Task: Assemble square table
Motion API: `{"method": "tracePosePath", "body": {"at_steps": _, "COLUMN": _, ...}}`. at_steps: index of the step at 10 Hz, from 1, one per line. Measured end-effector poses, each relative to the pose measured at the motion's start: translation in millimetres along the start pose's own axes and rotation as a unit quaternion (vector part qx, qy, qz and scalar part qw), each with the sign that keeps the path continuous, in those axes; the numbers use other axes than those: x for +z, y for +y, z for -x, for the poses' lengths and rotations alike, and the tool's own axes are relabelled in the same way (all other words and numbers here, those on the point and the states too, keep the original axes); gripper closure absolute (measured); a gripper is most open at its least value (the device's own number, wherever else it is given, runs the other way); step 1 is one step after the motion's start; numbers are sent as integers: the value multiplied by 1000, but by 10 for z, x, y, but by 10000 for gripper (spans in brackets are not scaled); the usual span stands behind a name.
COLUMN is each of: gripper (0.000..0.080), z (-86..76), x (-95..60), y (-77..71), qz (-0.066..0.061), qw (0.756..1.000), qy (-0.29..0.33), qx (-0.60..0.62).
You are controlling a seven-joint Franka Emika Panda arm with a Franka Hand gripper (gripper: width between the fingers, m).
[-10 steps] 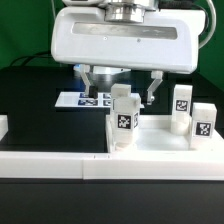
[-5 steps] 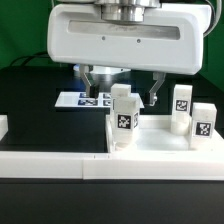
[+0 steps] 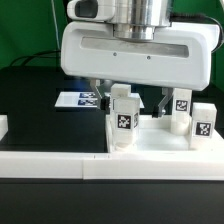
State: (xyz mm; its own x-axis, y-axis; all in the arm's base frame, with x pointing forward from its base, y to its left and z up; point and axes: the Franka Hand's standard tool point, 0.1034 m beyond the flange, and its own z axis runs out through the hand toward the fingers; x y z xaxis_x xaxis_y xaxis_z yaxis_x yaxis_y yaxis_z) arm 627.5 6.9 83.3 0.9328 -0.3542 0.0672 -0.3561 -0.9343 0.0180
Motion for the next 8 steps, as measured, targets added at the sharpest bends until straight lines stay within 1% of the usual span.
{"method": "tracePosePath", "body": {"at_steps": 1, "gripper": 268, "z": -1, "x": 0, "y": 2, "qz": 0, "qw": 1000, "qy": 0, "qx": 0}}
{"method": "tracePosePath", "body": {"at_steps": 2, "gripper": 403, "z": 0, "x": 1, "y": 1, "qz": 0, "qw": 1000, "qy": 0, "qx": 8}}
{"method": "tracePosePath", "body": {"at_steps": 3, "gripper": 509, "z": -1, "x": 0, "y": 2, "qz": 0, "qw": 999, "qy": 0, "qx": 44}}
{"method": "tracePosePath", "body": {"at_steps": 4, "gripper": 509, "z": -2, "x": 0, "y": 3, "qz": 0, "qw": 998, "qy": 0, "qx": 67}}
{"method": "tracePosePath", "body": {"at_steps": 6, "gripper": 509, "z": -3, "x": 0, "y": 13, "qz": 0, "qw": 989, "qy": 0, "qx": 146}}
{"method": "tracePosePath", "body": {"at_steps": 8, "gripper": 509, "z": -3, "x": 2, "y": 20, "qz": 0, "qw": 980, "qy": -1, "qx": 200}}
